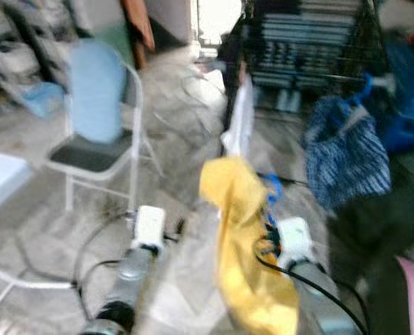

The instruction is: Hang hanger

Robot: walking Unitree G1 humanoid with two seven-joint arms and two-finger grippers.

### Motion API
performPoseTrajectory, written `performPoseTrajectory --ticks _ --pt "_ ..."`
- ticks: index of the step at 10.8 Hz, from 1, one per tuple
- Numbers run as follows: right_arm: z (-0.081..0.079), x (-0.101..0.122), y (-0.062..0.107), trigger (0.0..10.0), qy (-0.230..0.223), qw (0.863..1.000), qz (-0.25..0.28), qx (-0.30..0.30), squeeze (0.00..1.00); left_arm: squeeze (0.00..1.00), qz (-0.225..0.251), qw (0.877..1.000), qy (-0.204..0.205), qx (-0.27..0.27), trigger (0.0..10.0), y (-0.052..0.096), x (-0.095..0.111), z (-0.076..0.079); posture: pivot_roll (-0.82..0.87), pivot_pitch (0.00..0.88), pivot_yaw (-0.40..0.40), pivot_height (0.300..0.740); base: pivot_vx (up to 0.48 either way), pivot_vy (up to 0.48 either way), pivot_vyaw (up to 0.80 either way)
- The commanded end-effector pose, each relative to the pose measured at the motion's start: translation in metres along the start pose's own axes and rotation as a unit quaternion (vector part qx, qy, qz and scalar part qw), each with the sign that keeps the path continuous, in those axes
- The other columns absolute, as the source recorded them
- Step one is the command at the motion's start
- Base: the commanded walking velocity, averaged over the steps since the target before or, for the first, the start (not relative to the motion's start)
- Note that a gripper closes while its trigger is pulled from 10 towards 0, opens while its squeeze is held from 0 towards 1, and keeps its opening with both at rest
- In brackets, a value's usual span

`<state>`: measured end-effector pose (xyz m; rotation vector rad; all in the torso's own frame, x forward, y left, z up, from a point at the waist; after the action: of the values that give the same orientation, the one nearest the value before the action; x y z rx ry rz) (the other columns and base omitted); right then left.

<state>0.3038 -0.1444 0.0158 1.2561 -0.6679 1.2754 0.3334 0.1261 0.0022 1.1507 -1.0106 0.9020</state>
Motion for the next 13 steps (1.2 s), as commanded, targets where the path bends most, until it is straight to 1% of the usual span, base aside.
performPoseTrajectory --ticks 1,2,3,4,5,7,8,10,12,13 --pt "0.007 0.022 -0.004 10.0 0.025 0.999 0.044 -0.008 0.0 0.0 0.013 1.0 -0.002 0.004 10.0 -0.003 0.008 0.0 -0.1 0.0 0.05 0.74 0.0 0.0 0.8" --pt "0.005 0.024 -0.005 10.0 0.026 0.999 0.047 -0.006 0.0 0.0 0.013 1.0 -0.006 0.008 10.0 -0.003 0.008 -0.001 -0.11 0.0 0.048 0.74 0.0 0.0 0.8" --pt "0.003 0.027 -0.004 10.0 0.022 0.998 0.053 -0.003 0.0 0.0 0.01 1.0 0.002 0.007 10.0 -0.003 0.005 0.002 -0.11 0.006 0.045 0.74 0.0 0.0 0.8" --pt "-0.002 0.026 -0.002 10.0 0.033 0.998 0.053 0.007 0.0 0.0 0.008 0.999 0.001 -0.037 10.0 -0.001 0.002 0.012 -0.12 0.017 0.041 0.74 0.0 0.0 0.8" --pt "-0.003 0.026 -0.001 10.0 0.037 0.998 0.056 0.012 0.0 0.0 0.007 1.0 0.01 -0.028 10.0 -0.002 0.001 0.012 -0.12 0.029 0.041 0.74 0.0 0.0 0.8" --pt "0.0 0.029 -0.001 10.0 0.046 0.997 0.061 0.015 0.0 0.0 0.014 1.0 -0.007 -0.024 10.0 -0.003 0.005 0.013 -0.12 0.053 0.038 0.74 0.0 0.0 0.8" --pt "0.0 0.031 -0.001 10.0 0.044 0.997 0.063 0.014 0.0 0.0 0.011 1.0 -0.01 -0.022 10.0 -0.002 0.003 0.012 -0.12 0.063 0.034 0.74 0.0 0.0 0.8" --pt "-0.006 0.03 0.001 10.0 0.041 0.997 0.065 0.022 0.0 0.0 0.01 0.999 -0.003 -0.041 10.0 0.002 -0.001 0.014 -0.12 0.076 0.035 0.74 0.0 0.0 0.8" --pt "-0.008 0.031 0.003 10.0 0.038 0.997 0.067 0.026 0.0 0.0 0.01 0.999 -0.004 -0.043 10.0 0.004 -0.004 0.013 -0.11 0.092 0.034 0.74 0.0 0.0 0.8" --pt "-0.011 0.034 0.004 10.0 0.034 0.996 0.075 0.036 0.0 0.0 0.008 0.999 -0.003 -0.045 10.0 0.006 -0.006 0.013 -0.11 0.091 0.035 0.74 0.0 0.0 0.8"
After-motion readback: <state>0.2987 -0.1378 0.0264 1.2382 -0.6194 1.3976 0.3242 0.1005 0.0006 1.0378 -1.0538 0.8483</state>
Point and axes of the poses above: a point about 5 cm out from each wrist's last joint towards the gripper, its own y axis pointing back from the gripper into the wrist, its own x axis along the axis of the wrist's last joint, z = x × y, the point moved 4 cm from there along -y, pointing out of the wrist towards the gripper, and after that the axes turned 7 degrees about y, right-handed, at the moved point
